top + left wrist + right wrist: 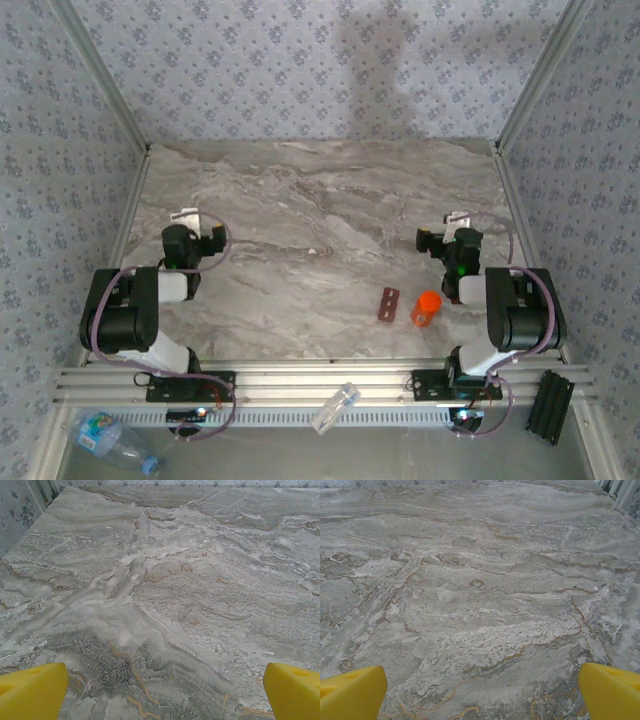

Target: Sort the pills into containers

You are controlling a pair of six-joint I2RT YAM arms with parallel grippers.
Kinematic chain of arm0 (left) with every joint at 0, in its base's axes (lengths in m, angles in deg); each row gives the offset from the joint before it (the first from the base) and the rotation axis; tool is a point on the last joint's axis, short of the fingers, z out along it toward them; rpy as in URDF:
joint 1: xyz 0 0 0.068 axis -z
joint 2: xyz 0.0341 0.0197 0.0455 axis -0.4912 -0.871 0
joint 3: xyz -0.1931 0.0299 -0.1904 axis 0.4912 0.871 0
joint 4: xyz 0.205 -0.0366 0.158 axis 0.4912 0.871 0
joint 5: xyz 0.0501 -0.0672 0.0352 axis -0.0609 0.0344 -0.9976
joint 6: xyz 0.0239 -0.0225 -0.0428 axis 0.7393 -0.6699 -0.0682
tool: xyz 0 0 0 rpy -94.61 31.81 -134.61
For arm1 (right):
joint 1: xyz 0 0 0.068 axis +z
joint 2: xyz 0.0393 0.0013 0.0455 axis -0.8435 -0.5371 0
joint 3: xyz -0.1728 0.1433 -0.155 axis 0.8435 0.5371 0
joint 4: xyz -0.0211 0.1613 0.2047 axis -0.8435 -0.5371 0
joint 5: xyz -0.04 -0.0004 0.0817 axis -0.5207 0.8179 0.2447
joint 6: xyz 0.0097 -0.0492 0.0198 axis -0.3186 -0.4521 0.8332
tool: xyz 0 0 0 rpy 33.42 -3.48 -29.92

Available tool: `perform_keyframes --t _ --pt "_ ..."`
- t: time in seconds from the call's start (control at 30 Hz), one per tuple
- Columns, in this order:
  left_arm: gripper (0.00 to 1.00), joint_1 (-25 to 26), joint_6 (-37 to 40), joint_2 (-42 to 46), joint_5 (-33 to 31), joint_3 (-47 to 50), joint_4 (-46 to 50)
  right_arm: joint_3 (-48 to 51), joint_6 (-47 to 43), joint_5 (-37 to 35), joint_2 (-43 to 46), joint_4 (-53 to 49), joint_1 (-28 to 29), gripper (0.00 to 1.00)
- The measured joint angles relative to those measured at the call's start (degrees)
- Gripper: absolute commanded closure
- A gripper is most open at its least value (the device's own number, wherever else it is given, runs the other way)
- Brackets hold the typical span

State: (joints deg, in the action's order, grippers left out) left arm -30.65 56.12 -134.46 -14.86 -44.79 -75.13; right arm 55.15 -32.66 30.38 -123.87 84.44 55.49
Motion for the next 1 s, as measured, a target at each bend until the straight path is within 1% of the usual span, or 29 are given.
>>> perform_keyframes --t 1.0 --pt "0.0 -0.26 -0.07 0.28 0.42 -0.04 0.87 0.02 0.11 1.2 0.42 -0.33 -1.03 0.0"
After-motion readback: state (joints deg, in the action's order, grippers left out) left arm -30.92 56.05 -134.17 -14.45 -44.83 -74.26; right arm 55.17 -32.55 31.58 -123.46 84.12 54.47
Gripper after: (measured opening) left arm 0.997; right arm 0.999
